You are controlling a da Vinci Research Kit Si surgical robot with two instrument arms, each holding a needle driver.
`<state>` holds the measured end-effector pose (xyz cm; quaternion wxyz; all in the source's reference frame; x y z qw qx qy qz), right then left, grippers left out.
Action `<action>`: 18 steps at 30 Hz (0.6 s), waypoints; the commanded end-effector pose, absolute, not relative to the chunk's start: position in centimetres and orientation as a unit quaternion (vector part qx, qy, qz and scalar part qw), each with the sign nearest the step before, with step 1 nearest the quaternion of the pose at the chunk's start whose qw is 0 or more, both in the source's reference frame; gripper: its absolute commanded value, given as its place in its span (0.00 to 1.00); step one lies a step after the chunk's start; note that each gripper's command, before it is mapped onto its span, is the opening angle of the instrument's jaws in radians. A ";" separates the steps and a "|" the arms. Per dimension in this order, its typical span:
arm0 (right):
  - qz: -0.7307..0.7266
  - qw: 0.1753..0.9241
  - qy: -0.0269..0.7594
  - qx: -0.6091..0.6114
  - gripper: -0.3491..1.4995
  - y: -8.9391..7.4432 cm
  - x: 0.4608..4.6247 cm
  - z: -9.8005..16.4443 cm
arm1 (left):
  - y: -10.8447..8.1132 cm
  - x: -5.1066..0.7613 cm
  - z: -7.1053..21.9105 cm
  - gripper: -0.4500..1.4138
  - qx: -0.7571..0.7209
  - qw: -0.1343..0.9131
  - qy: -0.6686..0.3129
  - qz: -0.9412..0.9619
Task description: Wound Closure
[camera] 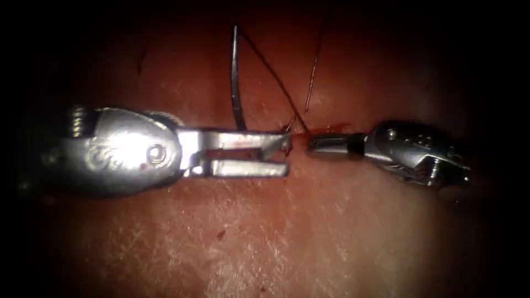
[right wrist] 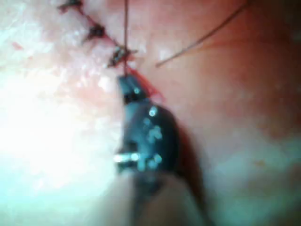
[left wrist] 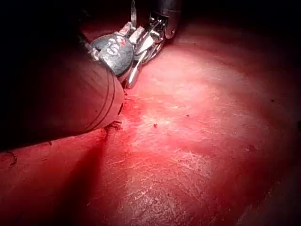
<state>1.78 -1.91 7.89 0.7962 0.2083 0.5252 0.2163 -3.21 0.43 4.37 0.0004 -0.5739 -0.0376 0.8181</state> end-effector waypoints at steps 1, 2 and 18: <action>0.219 0.796 0.523 0.214 0.00 -2.0 1.79 7.9 | 0.4 -3.27 4.5 0.00 -0.575 -0.001 -0.038 0.817; 0.218 0.795 0.523 0.216 0.00 -2.1 1.79 7.9 | 0.4 -3.27 4.5 0.00 -0.575 -0.001 -0.038 0.818; 0.197 0.777 0.531 0.275 0.00 -2.9 2.04 6.5 | 0.2 -3.14 5.0 0.00 -0.573 -0.007 -0.036 0.819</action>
